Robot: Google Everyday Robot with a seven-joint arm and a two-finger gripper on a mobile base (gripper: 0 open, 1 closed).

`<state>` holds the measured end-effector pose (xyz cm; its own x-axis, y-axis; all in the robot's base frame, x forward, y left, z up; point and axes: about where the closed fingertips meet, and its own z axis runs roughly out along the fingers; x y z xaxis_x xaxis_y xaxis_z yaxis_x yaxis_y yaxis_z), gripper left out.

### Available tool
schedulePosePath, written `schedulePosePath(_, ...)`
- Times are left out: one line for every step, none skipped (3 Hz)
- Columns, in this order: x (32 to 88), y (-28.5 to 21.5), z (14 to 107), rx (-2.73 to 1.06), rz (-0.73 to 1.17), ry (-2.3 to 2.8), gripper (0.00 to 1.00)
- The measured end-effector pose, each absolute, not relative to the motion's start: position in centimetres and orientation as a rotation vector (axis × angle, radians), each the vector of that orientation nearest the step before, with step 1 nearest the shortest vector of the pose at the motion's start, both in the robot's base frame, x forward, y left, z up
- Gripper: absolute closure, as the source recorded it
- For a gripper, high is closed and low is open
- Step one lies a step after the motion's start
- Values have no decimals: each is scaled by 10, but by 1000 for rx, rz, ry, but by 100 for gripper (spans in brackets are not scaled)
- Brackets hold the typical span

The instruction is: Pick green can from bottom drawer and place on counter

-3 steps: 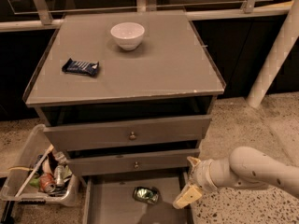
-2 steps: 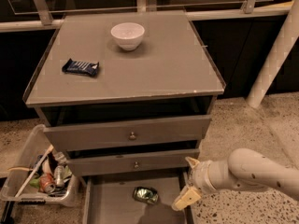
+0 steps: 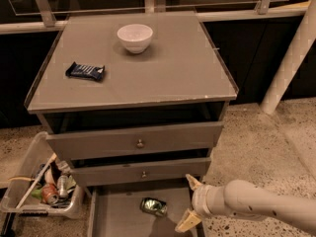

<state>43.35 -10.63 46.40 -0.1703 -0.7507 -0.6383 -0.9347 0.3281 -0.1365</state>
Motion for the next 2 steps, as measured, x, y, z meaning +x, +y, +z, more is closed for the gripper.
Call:
schedulePosePath(444,-106,405,-1501,343,1922,0)
schedulePosePath(443,-105,405,-1506,332,1930,0)
